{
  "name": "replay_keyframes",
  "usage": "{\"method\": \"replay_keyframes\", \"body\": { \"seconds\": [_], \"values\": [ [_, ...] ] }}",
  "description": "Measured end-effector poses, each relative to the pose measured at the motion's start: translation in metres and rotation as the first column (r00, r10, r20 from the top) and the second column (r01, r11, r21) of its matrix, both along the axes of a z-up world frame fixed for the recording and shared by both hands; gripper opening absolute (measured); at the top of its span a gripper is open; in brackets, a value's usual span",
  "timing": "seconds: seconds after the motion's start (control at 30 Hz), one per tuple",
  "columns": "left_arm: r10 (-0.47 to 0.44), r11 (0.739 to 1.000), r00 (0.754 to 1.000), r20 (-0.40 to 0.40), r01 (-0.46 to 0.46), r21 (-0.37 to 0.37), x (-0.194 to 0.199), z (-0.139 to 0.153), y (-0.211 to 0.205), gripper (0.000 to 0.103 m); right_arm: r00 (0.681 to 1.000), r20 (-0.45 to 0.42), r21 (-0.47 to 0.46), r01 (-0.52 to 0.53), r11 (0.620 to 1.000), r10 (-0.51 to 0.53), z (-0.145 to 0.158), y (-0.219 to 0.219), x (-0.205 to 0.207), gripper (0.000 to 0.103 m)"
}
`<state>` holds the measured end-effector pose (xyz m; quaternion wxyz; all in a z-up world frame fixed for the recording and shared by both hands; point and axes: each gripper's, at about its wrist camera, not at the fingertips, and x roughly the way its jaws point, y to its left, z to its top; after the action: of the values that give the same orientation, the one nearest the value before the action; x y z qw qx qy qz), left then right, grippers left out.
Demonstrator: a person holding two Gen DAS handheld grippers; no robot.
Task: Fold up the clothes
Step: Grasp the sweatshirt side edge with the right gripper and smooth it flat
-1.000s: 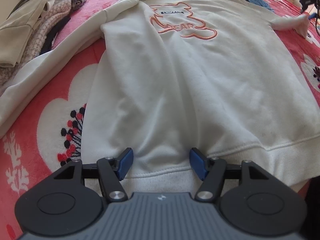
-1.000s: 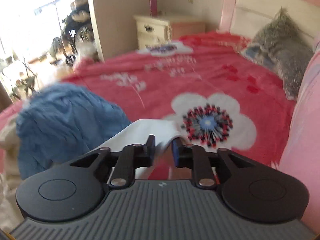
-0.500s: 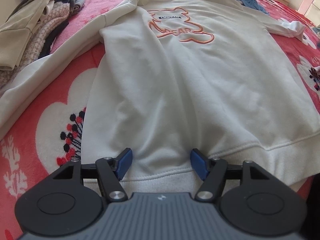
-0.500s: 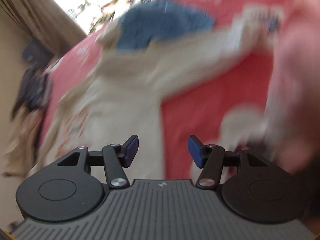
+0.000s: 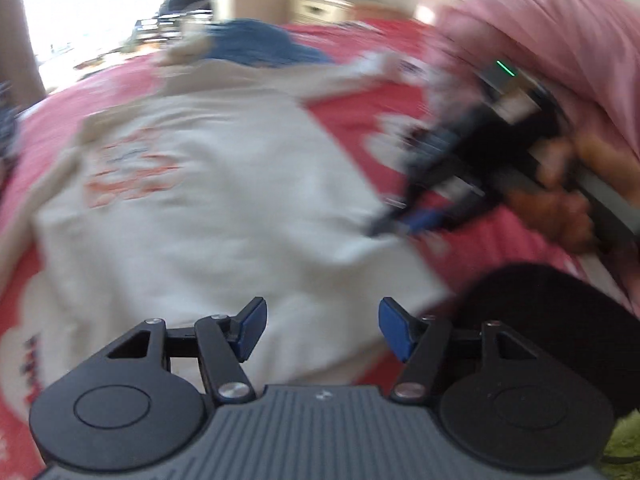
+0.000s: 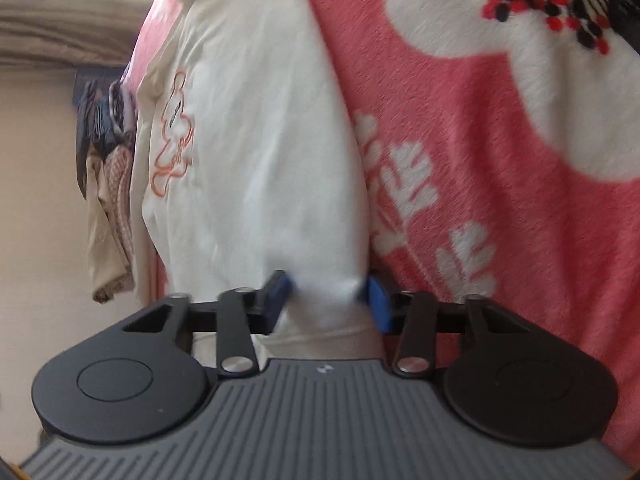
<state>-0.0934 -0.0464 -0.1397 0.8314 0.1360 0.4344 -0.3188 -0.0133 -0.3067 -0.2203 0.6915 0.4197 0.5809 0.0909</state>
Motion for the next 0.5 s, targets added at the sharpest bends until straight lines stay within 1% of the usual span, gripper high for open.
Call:
{"method": "replay_keyframes", "body": {
  "seconds": [0.07,0.1,0.17,0.27,0.37,0.4,0.5],
  "values": [
    [-0.075,0.997,0.997,-0.003,0.075,0.036,-0.011,-0.015,-0.033,0.063,0.999,0.039,-0.014,-0.011,1.000,0.012,0.005,0.000,-0.001,0.013],
    [-0.082,0.995,0.997,-0.008,0.082,0.053,-0.012,-0.024,-0.045,0.063,0.998,0.062,-0.015,-0.007,1.000,0.008,0.008,-0.002,-0.003,0.010],
    [-0.068,0.995,0.997,-0.026,0.070,0.067,-0.008,-0.035,-0.062,0.060,0.995,0.104,-0.020,0.001,1.000,0.001,0.014,-0.010,-0.006,0.008],
    [-0.052,0.996,0.998,-0.036,0.054,0.077,-0.002,-0.045,-0.077,0.058,0.988,0.154,-0.076,0.028,0.997,-0.016,0.020,-0.024,-0.007,0.006],
    [-0.043,0.995,0.999,-0.027,0.045,0.091,0.006,-0.049,-0.084,0.057,0.982,0.189,-0.095,0.026,0.995,-0.008,0.019,-0.037,-0.004,0.006],
    [-0.045,0.994,0.999,-0.027,0.048,0.103,0.007,-0.051,-0.086,0.057,0.983,0.185,-0.089,0.014,0.996,0.003,0.016,-0.040,-0.002,0.006],
    [-0.051,0.991,0.998,-0.023,0.053,0.126,0.009,-0.052,-0.088,0.058,0.991,0.134,-0.063,-0.003,0.998,0.012,0.006,-0.049,-0.001,0.019]
  ]
}}
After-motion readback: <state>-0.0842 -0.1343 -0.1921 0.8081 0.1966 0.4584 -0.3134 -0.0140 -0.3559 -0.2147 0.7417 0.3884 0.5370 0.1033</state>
